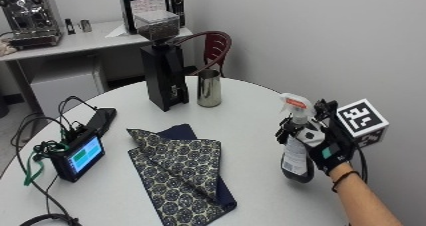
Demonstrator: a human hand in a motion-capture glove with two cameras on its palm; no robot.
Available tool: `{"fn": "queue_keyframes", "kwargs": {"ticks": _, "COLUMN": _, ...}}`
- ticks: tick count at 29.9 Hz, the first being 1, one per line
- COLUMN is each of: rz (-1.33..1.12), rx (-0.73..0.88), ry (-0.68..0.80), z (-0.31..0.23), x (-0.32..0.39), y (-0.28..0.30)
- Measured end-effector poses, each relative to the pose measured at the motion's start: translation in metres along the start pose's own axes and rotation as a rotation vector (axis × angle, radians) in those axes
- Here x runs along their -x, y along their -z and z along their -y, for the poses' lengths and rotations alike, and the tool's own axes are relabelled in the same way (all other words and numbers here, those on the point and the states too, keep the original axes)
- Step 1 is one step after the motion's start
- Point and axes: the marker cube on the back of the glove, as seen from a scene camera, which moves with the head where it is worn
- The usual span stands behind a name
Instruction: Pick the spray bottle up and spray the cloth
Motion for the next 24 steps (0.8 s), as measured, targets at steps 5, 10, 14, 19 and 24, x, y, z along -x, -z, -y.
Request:
{"fn": "queue_keyframes", "kwargs": {"ticks": 5, "rz": -0.106, "rx": 0.087, "ry": 0.035, "z": 0.025, "x": 0.075, "y": -0.01}}
{"fn": "queue_keyframes", "kwargs": {"ticks": 10, "rz": -0.236, "rx": 0.196, "ry": -0.029, "z": 0.038, "x": 0.12, "y": -0.033}}
{"fn": "queue_keyframes", "kwargs": {"ticks": 14, "rz": -0.401, "rx": 0.29, "ry": -0.173, "z": 0.031, "x": 0.092, "y": -0.061}}
{"fn": "queue_keyframes", "kwargs": {"ticks": 19, "rz": -0.404, "rx": 0.354, "ry": -0.263, "z": 0.01, "x": 0.037, "y": -0.064}}
{"fn": "queue_keyframes", "kwargs": {"ticks": 24, "rz": -0.444, "rx": 0.256, "ry": -0.191, "z": 0.028, "x": 0.085, "y": -0.028}}
